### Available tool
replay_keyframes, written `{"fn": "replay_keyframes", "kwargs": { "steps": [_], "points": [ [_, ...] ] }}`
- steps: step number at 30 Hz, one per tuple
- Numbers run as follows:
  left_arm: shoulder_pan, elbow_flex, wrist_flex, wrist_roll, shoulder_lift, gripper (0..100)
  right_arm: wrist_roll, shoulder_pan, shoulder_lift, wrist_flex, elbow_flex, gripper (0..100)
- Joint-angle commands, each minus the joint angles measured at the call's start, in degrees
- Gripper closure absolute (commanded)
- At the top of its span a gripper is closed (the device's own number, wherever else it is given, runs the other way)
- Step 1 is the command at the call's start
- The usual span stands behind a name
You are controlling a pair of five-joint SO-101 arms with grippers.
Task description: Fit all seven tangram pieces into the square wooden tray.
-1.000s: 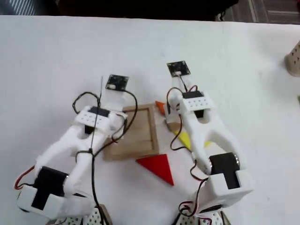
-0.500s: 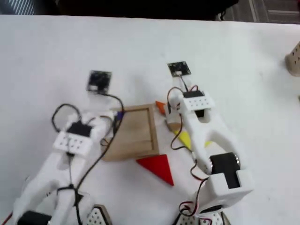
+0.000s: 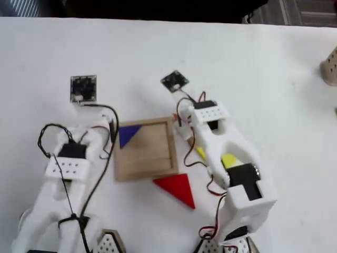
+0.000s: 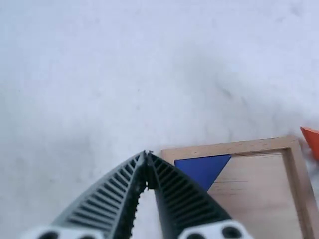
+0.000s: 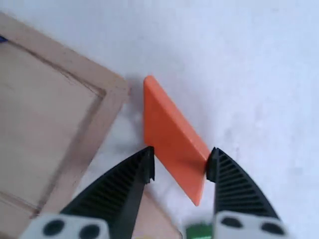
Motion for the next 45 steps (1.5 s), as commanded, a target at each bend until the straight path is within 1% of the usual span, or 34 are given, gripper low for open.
{"fn": "replay_keyframes", "kwargs": {
  "steps": [1,3,5,10,11,14,15,17,20,26,30,32,36,38,39,42,45],
  "points": [
    [-0.75,-0.18,-1.49,-0.35,-2.15,97,6.95,-0.48,1.01,-0.66,-3.78,82.3],
    [-0.75,-0.18,-1.49,-0.35,-2.15,97,10.37,-0.48,2.24,-0.66,-4.48,82.3],
    [-0.75,-0.09,-1.49,-0.35,-2.15,97,12.04,-0.75,3.47,-0.66,-5.10,82.4],
    [-0.75,-0.09,-1.49,-0.35,-2.15,97,12.13,-0.84,3.82,0.66,-5.10,83.8],
    [-0.75,-0.09,-1.58,-0.35,-2.15,97,12.13,-0.84,3.82,0.66,-5.10,86.4],
    [-0.75,-0.09,-1.58,-0.35,-2.15,97,11.96,-0.75,3.82,0.48,-5.10,98.1],
    [-0.75,-0.09,-1.58,-0.35,-2.15,97,11.96,-0.75,3.82,0.48,-5.10,98.6],
    [-0.75,-0.09,-1.58,-0.44,-2.15,97,11.96,-0.57,3.82,0.48,-5.10,96.1],
    [-0.75,-0.09,-1.58,-0.44,-2.15,97,11.87,-0.48,3.82,0.48,-5.10,98.5],
    [-0.84,-0.26,-2.11,-0.44,-1.19,97,11.78,-0.40,1.71,3.56,-5.01,98.1],
    [-1.27,-0.79,-5.71,-0.44,3.12,97,5.27,0.04,-3.56,6.73,-4.92,97.9],
    [-2.33,-2.73,-5.63,-0.44,5.49,97,4.75,-0.22,-6.20,7.69,-4.84,94.4],
    [-4.62,-5.27,-5.63,-0.44,9.10,97,4.84,-0.92,-7.34,6.29,-5.10,75.9],
    [-4.97,-6.15,-5.63,-0.44,10.33,97,7.30,-1.89,-7.08,2.68,-4.66,67.8],
    [-5.05,-6.42,-5.63,-0.44,10.77,97,9.58,-2.51,-6.37,1.45,-4.66,65.6],
    [-5.05,-6.51,-5.98,-0.44,11.30,97,15.21,-4.26,-1.98,-0.22,-6.15,64.8],
    [-5.41,-6.51,-6.07,-0.44,11.38,97,19.96,-4.44,3.12,1.54,-10.29,64.8]
  ]
}}
